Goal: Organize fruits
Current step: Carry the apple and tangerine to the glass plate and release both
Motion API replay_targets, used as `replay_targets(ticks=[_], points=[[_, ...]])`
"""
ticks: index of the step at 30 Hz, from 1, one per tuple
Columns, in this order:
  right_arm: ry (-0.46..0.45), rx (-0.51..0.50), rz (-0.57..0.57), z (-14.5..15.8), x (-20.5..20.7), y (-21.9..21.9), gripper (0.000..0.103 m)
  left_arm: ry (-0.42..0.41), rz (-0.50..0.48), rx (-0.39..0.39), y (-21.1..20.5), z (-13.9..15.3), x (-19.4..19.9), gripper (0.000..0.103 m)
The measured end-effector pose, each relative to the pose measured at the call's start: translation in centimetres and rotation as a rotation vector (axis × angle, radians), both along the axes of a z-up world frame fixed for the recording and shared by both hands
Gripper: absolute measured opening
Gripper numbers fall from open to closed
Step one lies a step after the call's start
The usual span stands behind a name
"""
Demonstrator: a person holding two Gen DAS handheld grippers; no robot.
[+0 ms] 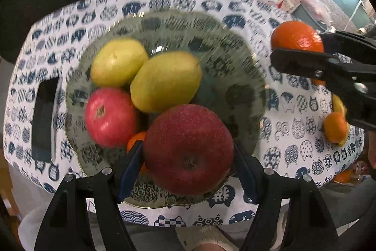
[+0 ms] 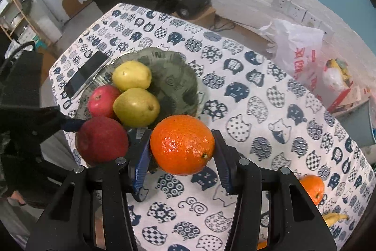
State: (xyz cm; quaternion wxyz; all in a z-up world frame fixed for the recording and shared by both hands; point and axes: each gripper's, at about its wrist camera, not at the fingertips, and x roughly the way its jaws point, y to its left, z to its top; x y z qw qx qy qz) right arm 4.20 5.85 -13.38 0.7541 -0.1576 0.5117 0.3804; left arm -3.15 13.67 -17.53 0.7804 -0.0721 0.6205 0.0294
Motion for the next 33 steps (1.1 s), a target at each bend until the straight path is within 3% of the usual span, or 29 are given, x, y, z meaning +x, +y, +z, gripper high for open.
replay_targets(ticks=[7,11,15,33], points=[[0.039,-0.008,0.025,-1.7,-0.7,1.7,0.05,-0.007,-0.019,-0.014,-0.3,0.3,-0.1,0.076],[0.054,-0.022,0.042,-2.7,-1.2,2.4,0.05,-0.027,-0.012,0.031,0.0,1.0,-0.4,0.08],[0.061,-0.035,0.048,-3.4,-1.3,3.0,0.05,-0.028,0.017,0.023,1.1,1.1,-0.8,0.08],[0.044,-0.017,-0.015,-2.5,-0.4,2.4,0.057,-0.021,0.039,-0.004,1.5,1.0,-0.9,0.08]])
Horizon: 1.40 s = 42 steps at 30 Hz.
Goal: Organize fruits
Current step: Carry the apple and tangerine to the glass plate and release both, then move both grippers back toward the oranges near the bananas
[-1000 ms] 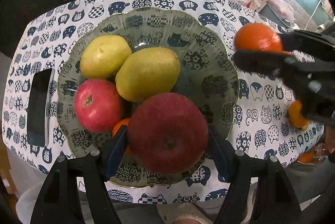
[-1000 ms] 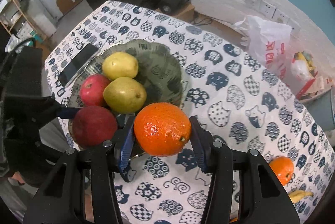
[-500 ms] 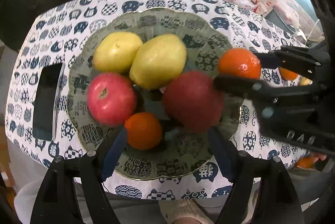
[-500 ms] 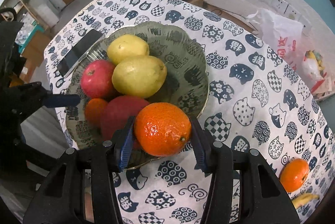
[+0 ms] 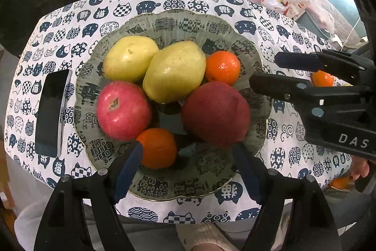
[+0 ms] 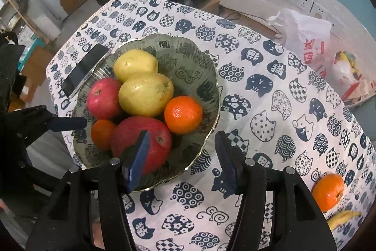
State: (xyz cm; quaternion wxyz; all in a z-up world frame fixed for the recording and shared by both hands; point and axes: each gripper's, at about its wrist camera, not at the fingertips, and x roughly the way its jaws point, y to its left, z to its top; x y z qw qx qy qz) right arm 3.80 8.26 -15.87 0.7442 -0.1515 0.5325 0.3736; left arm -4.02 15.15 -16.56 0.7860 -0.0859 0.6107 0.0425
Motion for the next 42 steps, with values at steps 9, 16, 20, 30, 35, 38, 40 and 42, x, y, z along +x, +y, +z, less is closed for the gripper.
replay_targets(ticks=[9,16,20,30,35,38,40,42], points=[[-0.024,0.004,-0.01,1.4,-0.6,-1.4,0.058,-0.014,-0.019,0.018,-0.9,0.5,0.3,0.08],[-0.049,-0.005,-0.04,2.5,-0.9,-3.3,0.06,-0.04,-0.044,0.036,-2.0,1.3,0.6,0.08],[-0.061,-0.011,-0.058,3.1,-1.2,-4.8,0.062,-0.052,-0.073,0.043,-3.2,1.8,0.6,0.08],[-0.06,-0.036,-0.111,4.0,-2.0,-9.5,0.07,-0.075,-0.176,0.076,-7.7,3.0,0.7,0.08],[-0.042,-0.055,-0.154,4.3,-2.1,-13.1,0.072,-0.082,-0.233,0.101,-10.2,3.6,0.8,0.08],[-0.029,-0.069,-0.193,4.1,-2.1,-15.5,0.076,-0.085,-0.26,0.103,-11.6,4.0,0.8,0.08],[-0.013,-0.08,-0.23,3.7,-2.0,-17.4,0.079,-0.084,-0.282,0.102,-12.6,4.0,0.8,0.08],[0.015,-0.096,-0.26,3.0,-2.0,-19.3,0.079,-0.075,-0.307,0.103,-13.8,3.8,0.8,0.08]])
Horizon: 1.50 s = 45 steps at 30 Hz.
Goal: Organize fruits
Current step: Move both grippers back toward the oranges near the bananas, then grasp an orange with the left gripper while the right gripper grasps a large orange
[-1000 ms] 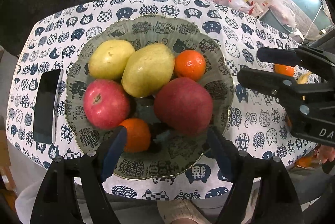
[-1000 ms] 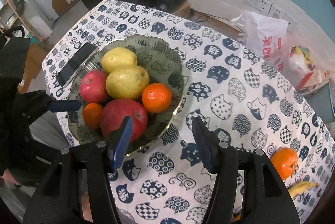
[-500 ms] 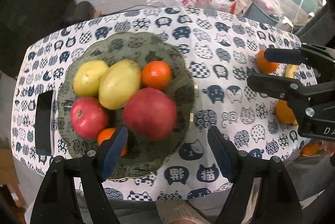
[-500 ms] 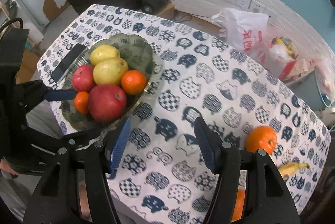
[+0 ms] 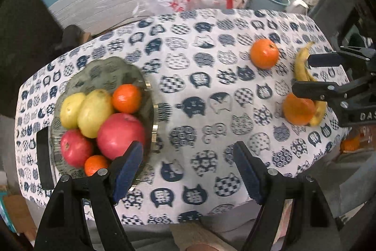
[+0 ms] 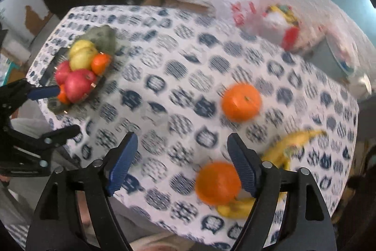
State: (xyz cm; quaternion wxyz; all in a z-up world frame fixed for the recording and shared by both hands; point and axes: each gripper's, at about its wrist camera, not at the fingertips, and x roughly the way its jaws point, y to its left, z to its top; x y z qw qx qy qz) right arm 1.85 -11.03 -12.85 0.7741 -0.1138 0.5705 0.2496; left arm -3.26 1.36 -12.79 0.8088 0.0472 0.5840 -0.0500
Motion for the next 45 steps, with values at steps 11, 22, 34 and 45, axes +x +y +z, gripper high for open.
replay_targets(ticks=[11,22,34,45], points=[[0.081,-0.039,-0.019,-3.9,-1.3,-4.2,0.079,0.062,-0.097,0.028,-4.1,-2.1,-0.2,0.08],[0.127,-0.1,0.015,-7.6,-1.3,-3.9,0.079,0.105,-0.099,0.041,-4.6,-3.8,0.3,0.08],[0.166,-0.11,0.016,-9.5,-1.1,-4.1,0.071,0.13,-0.095,0.025,-5.3,-4.8,1.9,0.08],[0.123,-0.076,-0.006,-8.4,-0.4,-5.0,0.069,0.128,-0.074,0.016,-6.0,-5.0,3.9,0.08]])
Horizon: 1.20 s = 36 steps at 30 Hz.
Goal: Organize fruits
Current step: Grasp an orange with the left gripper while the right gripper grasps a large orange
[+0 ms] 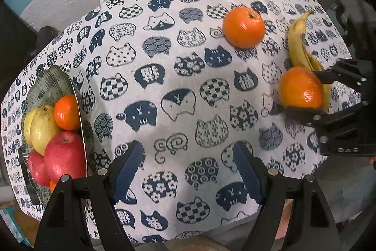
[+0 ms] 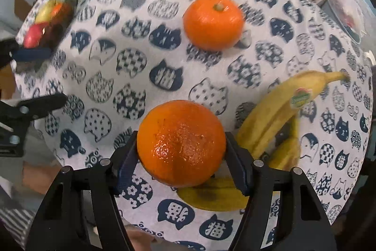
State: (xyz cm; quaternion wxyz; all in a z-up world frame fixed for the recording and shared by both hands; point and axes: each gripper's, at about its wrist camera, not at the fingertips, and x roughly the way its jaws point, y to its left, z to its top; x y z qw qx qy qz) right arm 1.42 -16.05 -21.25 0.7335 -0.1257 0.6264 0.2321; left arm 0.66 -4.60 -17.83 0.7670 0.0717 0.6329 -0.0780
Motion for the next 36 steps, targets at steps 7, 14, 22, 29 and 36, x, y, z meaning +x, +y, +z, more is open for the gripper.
replay_targets(ticks=[7,14,22,29,36], points=[[-0.097,0.05,-0.11,3.4,2.3,-2.7,0.069,-0.053,0.061,-0.042,-0.1,1.0,3.2,0.08],[-0.172,0.079,-0.229,5.5,4.4,-5.7,0.069,-0.101,0.084,-0.091,-1.9,1.7,6.5,0.086],[-0.202,0.079,-0.304,5.6,6.1,-7.7,0.069,-0.108,0.022,-0.101,-5.7,0.6,9.1,0.086],[-0.191,0.08,-0.331,4.7,7.0,-8.8,0.069,-0.094,-0.014,-0.084,-8.0,-1.0,11.0,0.086],[-0.169,0.086,-0.363,3.9,7.5,-10.1,0.069,-0.064,-0.029,-0.095,-9.2,-2.8,12.3,0.087]])
